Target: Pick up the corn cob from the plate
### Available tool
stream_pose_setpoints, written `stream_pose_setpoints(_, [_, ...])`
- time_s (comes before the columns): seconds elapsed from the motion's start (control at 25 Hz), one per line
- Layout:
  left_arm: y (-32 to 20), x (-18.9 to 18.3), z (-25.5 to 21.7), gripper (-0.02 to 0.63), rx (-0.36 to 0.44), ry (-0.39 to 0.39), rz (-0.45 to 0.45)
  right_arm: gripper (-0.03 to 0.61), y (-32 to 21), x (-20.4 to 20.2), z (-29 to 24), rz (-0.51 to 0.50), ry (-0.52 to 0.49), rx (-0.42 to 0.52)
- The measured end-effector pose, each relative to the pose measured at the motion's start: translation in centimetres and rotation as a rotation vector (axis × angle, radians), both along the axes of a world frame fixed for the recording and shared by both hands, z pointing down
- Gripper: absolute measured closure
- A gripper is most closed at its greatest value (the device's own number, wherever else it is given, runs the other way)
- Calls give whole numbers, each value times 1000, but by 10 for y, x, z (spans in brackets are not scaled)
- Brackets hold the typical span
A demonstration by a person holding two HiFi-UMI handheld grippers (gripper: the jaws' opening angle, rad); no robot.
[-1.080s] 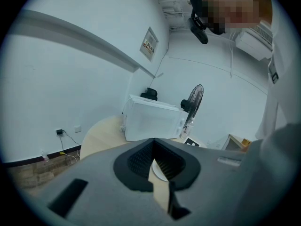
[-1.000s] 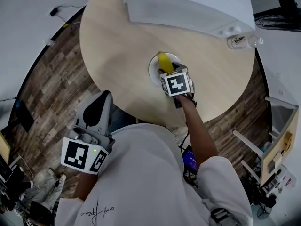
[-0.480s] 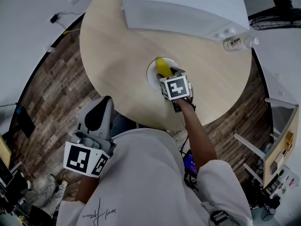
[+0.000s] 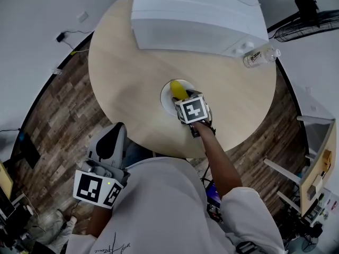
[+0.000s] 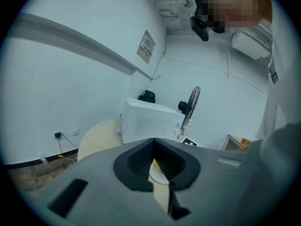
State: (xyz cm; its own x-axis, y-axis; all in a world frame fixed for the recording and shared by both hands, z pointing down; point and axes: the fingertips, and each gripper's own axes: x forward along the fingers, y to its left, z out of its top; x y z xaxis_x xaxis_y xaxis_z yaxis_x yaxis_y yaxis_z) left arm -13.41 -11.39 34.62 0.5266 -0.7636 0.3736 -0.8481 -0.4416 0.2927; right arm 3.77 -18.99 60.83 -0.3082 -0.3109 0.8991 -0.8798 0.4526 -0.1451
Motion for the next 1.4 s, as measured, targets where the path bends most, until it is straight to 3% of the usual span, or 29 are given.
stream_pose_setpoints(1.4, [26, 17, -23, 623, 72, 13, 7, 311, 10, 14, -48, 72, -102, 90])
